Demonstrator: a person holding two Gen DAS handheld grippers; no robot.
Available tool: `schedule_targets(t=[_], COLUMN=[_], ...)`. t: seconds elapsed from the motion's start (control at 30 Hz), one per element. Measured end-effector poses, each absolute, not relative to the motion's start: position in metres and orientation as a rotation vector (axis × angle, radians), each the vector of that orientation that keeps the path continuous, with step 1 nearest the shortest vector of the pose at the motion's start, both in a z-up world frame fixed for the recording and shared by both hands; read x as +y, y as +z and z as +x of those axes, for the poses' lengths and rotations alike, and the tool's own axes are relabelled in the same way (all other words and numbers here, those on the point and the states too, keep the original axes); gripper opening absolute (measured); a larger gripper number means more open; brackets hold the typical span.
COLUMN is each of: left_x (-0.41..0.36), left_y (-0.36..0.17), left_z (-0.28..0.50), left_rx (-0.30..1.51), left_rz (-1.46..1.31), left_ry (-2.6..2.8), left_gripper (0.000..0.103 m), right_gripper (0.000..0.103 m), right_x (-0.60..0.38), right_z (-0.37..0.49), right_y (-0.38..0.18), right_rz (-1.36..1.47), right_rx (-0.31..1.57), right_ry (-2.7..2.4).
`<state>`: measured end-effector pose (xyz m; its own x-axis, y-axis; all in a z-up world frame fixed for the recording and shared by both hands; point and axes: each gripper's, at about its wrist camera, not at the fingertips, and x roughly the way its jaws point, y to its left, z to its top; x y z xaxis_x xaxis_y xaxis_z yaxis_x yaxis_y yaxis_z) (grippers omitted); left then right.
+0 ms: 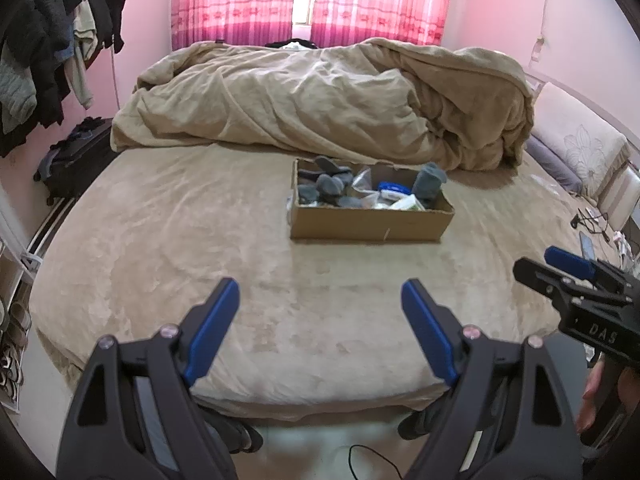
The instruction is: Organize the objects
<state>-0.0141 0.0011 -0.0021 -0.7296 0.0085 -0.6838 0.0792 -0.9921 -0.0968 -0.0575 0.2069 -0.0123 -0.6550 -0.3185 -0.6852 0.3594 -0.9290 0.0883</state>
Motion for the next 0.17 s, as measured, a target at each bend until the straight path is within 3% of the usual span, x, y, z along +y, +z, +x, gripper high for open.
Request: schedule_targets(t=[0.17], left_x=[0.0015], left_y=[-0.0069], left_z=[-0.0216], left_rx=[0.177], left_rz=[1.159], left_ry=[-2.882], left_gripper=[0.084], right_gripper=[0.073], right_x=[0.2052], right_z=[-0.0594], right_y=[-0.0134], right_rz=[1.045], right_rx=[0.088], right_ry=[-2.558])
